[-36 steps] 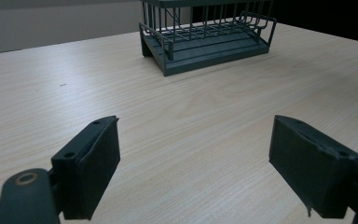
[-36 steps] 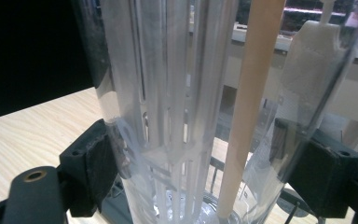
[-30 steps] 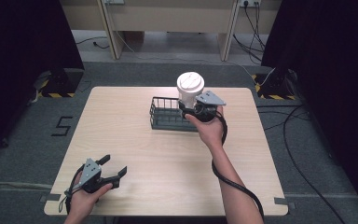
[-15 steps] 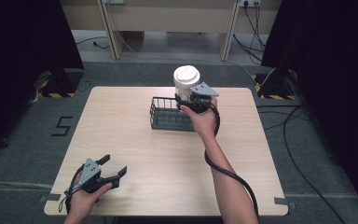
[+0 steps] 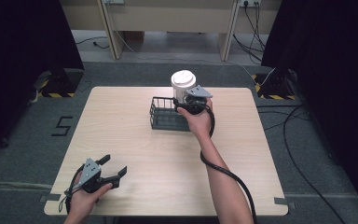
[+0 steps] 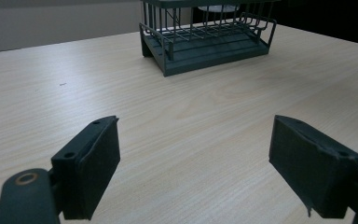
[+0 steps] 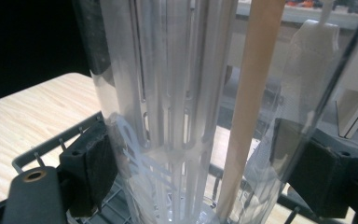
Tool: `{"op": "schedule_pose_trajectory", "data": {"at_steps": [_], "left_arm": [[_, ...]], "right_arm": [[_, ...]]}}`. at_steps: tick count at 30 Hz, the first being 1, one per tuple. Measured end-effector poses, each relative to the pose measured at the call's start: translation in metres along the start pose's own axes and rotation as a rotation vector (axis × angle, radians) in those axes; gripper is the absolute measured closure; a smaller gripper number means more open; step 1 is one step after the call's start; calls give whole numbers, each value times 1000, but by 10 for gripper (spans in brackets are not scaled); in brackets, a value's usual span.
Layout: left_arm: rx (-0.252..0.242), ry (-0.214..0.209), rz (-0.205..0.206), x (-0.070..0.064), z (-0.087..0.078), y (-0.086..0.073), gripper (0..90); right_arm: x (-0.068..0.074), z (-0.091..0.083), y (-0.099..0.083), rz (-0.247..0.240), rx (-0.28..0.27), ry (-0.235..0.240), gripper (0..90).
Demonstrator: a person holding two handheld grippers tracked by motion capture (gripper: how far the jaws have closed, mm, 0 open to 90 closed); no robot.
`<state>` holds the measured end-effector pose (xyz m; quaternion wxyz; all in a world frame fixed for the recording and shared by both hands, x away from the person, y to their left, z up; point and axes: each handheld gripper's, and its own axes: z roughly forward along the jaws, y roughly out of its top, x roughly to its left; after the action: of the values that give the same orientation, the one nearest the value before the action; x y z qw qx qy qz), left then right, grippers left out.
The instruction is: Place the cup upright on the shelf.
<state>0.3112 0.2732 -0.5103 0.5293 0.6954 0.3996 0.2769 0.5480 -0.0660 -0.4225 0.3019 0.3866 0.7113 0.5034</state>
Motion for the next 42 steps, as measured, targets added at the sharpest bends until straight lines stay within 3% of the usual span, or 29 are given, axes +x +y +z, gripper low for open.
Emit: {"op": "schedule_pose_trajectory", "data": {"at_steps": [20, 42], "left_arm": [[0, -4, -3, 0, 0, 0, 157], [2, -5, -1, 0, 0, 0, 157]], "right_arm": [[4, 10, -22, 9, 49, -12, 182], [3, 6, -25, 25, 49, -11, 175]]}}
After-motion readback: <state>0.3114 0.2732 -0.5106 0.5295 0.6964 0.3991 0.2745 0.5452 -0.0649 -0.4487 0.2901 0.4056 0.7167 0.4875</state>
